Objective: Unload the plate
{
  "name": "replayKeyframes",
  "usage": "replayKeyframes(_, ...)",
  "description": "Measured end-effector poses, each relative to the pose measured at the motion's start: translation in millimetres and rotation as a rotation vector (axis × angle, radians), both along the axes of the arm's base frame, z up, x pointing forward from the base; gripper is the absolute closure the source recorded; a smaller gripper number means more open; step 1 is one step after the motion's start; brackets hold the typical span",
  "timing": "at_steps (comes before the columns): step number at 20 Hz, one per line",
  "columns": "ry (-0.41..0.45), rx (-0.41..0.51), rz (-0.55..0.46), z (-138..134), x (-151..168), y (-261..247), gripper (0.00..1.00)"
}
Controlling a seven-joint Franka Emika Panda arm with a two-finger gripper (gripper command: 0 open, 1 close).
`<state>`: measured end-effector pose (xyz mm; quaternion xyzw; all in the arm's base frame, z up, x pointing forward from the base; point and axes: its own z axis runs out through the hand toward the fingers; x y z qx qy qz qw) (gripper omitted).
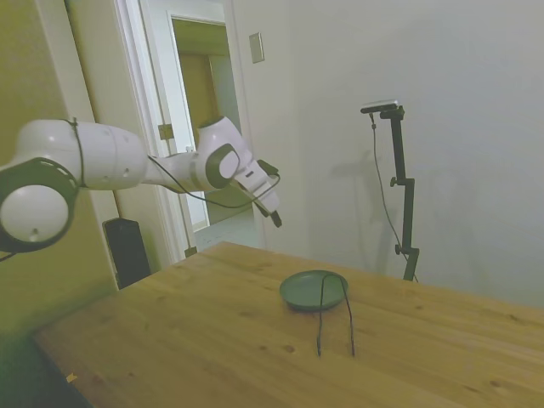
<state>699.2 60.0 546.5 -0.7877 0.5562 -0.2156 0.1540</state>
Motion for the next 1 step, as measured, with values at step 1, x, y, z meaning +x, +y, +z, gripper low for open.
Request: replayKeyframes(1,0.013,0.003,0.026,8.7,-13.5,8.9,0.0)
